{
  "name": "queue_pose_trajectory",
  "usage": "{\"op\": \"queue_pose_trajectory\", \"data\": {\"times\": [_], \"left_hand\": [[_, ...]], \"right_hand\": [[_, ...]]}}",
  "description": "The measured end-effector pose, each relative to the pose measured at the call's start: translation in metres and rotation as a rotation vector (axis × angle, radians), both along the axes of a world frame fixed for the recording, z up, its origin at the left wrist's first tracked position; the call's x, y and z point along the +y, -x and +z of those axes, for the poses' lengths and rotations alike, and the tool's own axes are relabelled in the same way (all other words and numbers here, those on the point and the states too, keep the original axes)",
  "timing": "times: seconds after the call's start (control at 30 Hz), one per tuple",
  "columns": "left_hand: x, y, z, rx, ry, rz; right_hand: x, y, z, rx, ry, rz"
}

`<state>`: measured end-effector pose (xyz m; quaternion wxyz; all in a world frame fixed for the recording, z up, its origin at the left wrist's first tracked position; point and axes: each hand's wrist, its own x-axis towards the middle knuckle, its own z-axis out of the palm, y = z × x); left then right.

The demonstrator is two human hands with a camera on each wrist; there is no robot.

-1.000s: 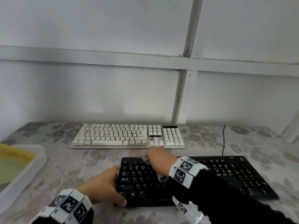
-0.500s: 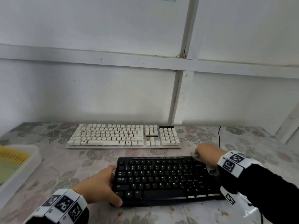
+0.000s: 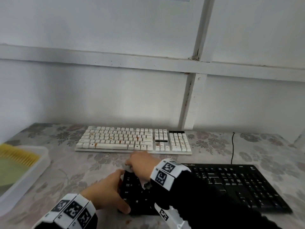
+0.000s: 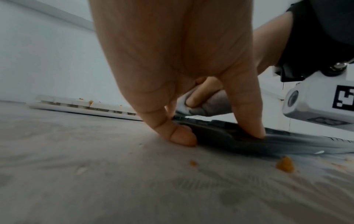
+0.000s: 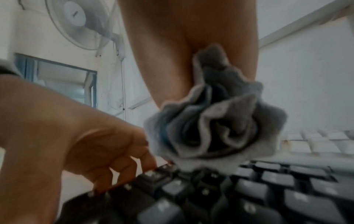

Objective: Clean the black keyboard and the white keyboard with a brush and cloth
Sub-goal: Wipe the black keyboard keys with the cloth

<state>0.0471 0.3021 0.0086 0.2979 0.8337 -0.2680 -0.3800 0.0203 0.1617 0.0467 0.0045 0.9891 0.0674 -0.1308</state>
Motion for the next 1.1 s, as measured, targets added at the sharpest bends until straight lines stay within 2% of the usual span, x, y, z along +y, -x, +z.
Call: {"op": "queue_pose_trajectory", "data": {"times": [0.1,0.33,0.47,0.63,0.77,0.87,1.0,1.1], "left_hand": [[0.001,0.000,-0.003,-0.016,0.007,0.001],[0.000,0.001,-0.008,0.003,0.042,0.017],[0.000,0.001,-0.008,0.037,0.066,0.030],[0.002,-0.001,-0.011,0.021,0.066,0.030],[0.002,-0.003,-0.012,0.041,0.061,0.021],[0.003,-0.003,-0.012,0.063,0.068,0.034],[-0.002,-0.004,-0.011,0.087,0.075,0.020],[-0.002,-0.005,-0.013,0.087,0.077,0.025]], "right_hand": [[-0.016,0.013,-0.007,-0.040,0.011,-0.033],[-0.093,0.058,-0.012,-0.023,-0.051,-0.340],[-0.128,0.074,0.000,0.030,-0.057,-0.514],[-0.156,0.087,-0.003,-0.001,-0.151,-0.488],[-0.181,0.099,-0.021,0.039,0.018,-0.432],[-0.206,0.115,-0.023,0.001,0.112,-0.423],[-0.239,0.142,-0.026,-0.052,0.174,-0.525],[-0.259,0.153,-0.021,-0.015,0.202,-0.649]]}}
